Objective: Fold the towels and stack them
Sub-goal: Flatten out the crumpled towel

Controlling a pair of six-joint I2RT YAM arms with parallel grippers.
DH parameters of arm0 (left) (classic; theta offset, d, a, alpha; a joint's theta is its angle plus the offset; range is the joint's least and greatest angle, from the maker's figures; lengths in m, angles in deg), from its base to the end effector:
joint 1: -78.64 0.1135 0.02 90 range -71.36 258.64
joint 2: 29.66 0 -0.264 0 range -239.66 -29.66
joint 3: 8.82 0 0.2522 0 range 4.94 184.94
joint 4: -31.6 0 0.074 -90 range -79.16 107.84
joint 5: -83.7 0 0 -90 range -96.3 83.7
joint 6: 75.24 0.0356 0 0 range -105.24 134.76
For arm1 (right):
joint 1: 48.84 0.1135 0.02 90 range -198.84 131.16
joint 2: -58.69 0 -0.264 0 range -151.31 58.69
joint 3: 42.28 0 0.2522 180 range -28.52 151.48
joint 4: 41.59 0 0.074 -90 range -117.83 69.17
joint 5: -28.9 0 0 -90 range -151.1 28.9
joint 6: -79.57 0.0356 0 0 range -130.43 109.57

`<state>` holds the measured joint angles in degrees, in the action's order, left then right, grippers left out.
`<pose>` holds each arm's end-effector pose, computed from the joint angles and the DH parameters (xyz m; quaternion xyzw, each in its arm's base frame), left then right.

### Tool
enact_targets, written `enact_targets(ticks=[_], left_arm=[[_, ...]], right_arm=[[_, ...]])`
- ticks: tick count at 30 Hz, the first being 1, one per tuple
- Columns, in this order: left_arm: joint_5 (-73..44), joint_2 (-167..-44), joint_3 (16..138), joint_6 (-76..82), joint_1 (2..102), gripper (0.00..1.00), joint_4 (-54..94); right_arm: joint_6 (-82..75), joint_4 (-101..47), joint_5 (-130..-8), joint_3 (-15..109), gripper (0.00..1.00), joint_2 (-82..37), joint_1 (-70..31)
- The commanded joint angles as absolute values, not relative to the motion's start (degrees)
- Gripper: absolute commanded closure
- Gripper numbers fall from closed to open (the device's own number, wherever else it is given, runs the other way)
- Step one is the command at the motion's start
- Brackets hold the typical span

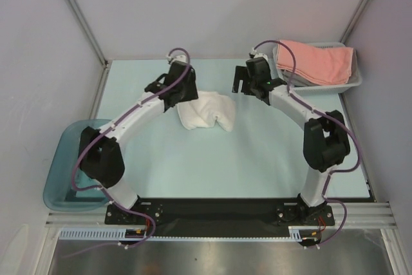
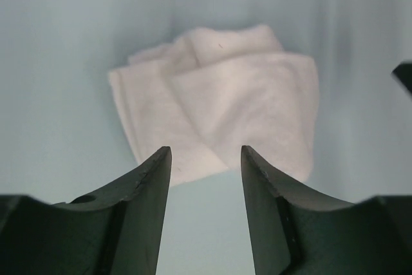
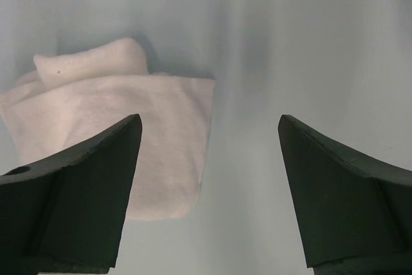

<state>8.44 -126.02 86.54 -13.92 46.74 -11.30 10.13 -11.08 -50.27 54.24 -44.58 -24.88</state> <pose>0.3270 -0.1929 0.2963 -0.0246 0.9136 -0.0939 0.3948 0.3845 0.1635 0.2748 0.0154 0.8928 0.0893 0.4413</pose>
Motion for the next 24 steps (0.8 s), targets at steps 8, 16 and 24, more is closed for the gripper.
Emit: enact_targets(ticks=[8,16,24], left_arm=[[3.3,-131.9,83.2,-17.4,58.9,0.47,-6.8],[0.3,-140.7,88.5,-17.6,60.4,0.48,-6.9],[-1.3,-144.7,91.0,-18.5,60.8,0.54,-7.0]], right_arm=[[13.7,-14.3,-54.2,61.8,0.14,-58.0,-22.8],[14.4,-15.1,-55.3,62.9,0.28,-63.2,-23.1],[15.1,-15.8,-55.4,62.3,0.50,-63.8,-24.1]])
